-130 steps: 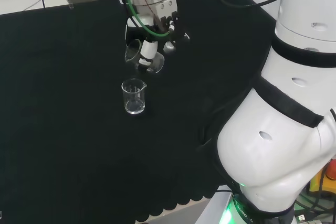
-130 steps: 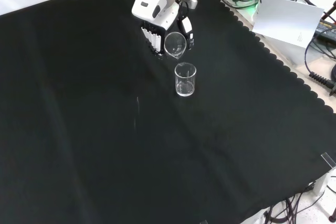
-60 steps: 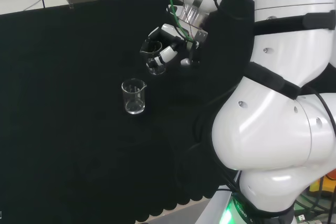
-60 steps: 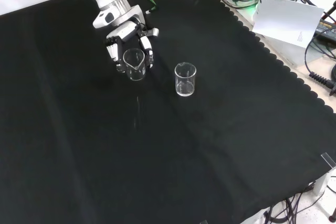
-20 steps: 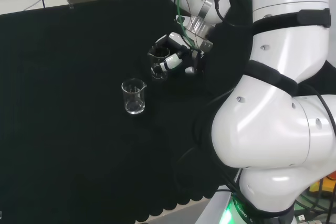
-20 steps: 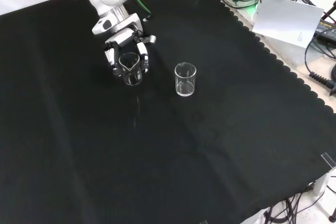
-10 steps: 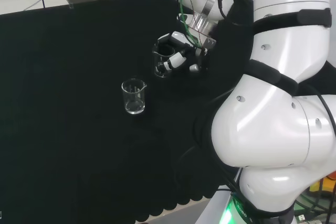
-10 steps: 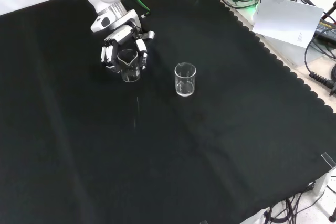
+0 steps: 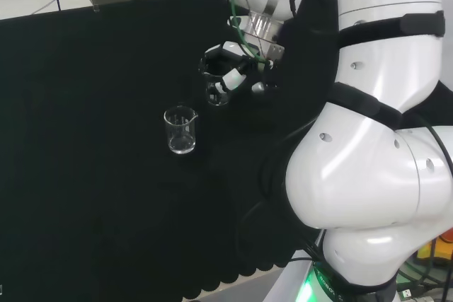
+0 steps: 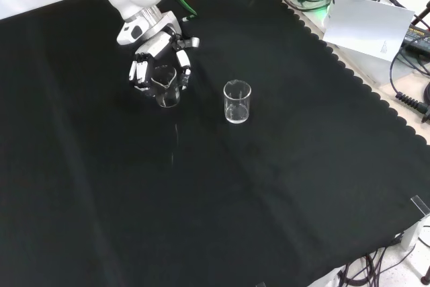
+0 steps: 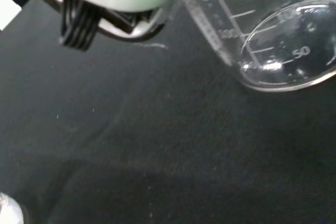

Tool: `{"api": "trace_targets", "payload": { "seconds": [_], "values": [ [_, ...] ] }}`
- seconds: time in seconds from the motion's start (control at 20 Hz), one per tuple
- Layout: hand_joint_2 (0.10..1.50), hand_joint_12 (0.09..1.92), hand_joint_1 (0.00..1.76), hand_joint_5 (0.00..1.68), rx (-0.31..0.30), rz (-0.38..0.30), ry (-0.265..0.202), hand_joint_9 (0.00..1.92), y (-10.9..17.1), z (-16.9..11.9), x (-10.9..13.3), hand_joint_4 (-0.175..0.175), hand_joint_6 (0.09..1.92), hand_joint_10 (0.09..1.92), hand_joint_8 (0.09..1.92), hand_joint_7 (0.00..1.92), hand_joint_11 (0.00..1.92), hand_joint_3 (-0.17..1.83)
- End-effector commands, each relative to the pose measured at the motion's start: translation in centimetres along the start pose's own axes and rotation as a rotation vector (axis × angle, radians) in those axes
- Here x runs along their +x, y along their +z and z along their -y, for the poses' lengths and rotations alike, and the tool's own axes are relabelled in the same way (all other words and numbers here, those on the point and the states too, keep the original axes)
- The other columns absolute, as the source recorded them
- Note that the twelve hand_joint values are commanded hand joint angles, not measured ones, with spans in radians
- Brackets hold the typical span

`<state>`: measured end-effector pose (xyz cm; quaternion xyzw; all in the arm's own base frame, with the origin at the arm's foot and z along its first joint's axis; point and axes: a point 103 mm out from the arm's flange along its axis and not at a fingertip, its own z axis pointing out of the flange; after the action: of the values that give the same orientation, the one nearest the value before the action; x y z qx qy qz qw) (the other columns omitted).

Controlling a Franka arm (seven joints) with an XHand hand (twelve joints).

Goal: Place the beaker back on the table.

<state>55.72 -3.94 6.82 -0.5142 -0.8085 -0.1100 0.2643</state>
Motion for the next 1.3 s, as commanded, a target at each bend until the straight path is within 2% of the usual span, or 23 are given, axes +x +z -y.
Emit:
{"api": "trace_targets", "payload": {
  "seconds": [0.05,0.2,0.35,0.6,0.9,1.1,1.3],
  "values": [
    [0.51,1.36,0.95,0.40,0.065,0.056,0.014,0.73,0.2,-0.1,1.1,-0.104,0.74,0.73,0.89,0.59,0.40,0.63],
    [0.52,1.40,0.92,0.35,0.056,0.050,0.014,0.57,-0.3,0.1,1.6,-0.102,0.65,0.75,0.87,0.42,0.27,0.59],
    [0.53,1.45,0.87,0.32,0.028,0.073,0.006,0.42,-1.9,0.6,2.6,-0.102,0.51,0.79,0.83,0.28,0.15,0.54],
    [0.54,1.48,0.86,0.32,-0.004,0.120,0.013,0.38,-5.4,1.9,4.2,-0.101,0.43,0.80,0.81,0.24,0.08,0.50],
    [0.55,1.48,0.85,0.33,-0.034,0.179,0.032,0.37,-9.0,4.6,7.6,-0.101,0.39,0.80,0.81,0.23,0.07,0.49],
    [0.55,1.49,0.85,0.34,-0.100,0.148,0.064,0.38,-10.4,6.8,9.6,-0.102,0.39,0.81,0.81,0.24,0.07,0.48],
    [0.55,1.48,0.85,0.36,-0.136,0.104,0.087,0.41,-10.6,8.8,10.6,-0.104,0.38,0.80,0.82,0.27,0.09,0.48]
  ]
}}
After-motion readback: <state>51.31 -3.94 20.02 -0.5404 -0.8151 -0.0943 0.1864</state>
